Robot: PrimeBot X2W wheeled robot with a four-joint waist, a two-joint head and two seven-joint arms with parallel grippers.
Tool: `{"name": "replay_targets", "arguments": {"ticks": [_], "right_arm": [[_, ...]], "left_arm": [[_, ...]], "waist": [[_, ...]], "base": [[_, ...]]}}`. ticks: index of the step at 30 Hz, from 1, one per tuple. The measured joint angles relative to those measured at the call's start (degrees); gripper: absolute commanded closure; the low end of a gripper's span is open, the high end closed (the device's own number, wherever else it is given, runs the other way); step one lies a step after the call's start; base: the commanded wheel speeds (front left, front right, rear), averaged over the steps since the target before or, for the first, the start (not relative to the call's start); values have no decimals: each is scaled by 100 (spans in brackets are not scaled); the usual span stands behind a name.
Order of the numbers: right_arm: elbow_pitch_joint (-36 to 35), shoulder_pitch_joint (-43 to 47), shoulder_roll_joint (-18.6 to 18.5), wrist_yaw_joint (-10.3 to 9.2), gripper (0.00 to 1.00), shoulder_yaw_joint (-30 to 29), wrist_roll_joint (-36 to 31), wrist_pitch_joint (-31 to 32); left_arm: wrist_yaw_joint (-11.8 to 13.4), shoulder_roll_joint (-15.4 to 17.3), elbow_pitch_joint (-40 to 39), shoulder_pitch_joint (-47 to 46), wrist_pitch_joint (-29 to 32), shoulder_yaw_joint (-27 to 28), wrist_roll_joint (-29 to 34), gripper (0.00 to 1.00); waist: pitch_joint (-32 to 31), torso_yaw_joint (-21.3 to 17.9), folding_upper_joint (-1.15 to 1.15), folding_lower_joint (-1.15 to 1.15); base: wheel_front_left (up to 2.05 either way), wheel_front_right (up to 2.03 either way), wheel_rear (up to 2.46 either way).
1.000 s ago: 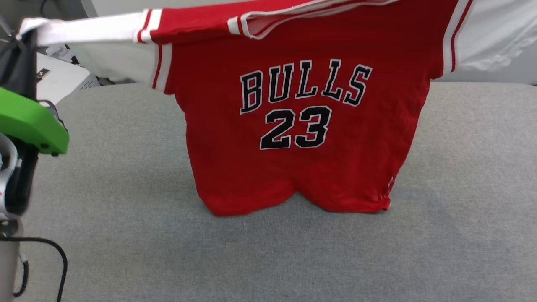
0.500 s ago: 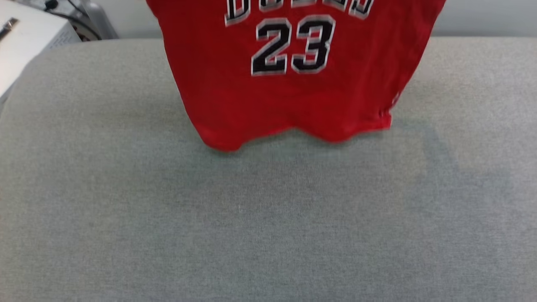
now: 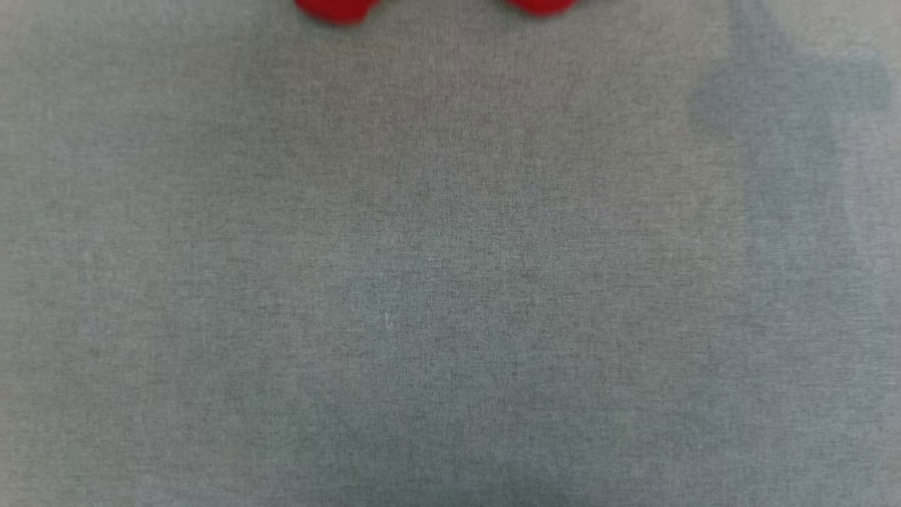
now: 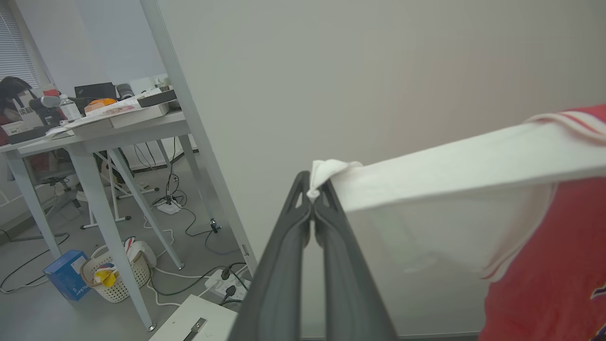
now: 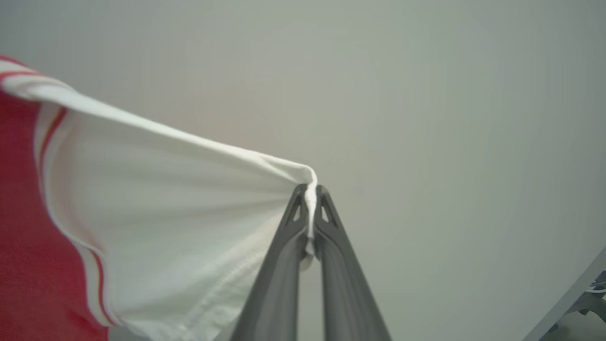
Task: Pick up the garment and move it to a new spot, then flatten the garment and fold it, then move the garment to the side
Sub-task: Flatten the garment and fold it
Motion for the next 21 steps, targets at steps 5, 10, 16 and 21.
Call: {"name": "replay_targets", "arguments": {"ticks": [5,10,16,21], "right_arm": [[747,-602,216,0,100,-235,-288,-432],[1245,-1081,377,0,100,-517,-560,-881],[1617,-1167,575,-1,100,-601,-781,-1518],[1893,-878,692,-1,100,-495,-760,-1783]], "left_arm": [[-81,-223,856,-750,-461,-256,103,100],[-122,-374,1497,-1418,-965,-379,126,100],[-149,-521,2147,-1636,-1518,-589,125,100],[-151,-689,2483,-1322,-1878,-870,42,100]], "waist": [[371,17,0,0],[649,50,0,0],[922,80,0,0],[993,115,0,-1]], "base": [[0,0,0],[0,0,0],[0,0,0],[0,0,0]]}}
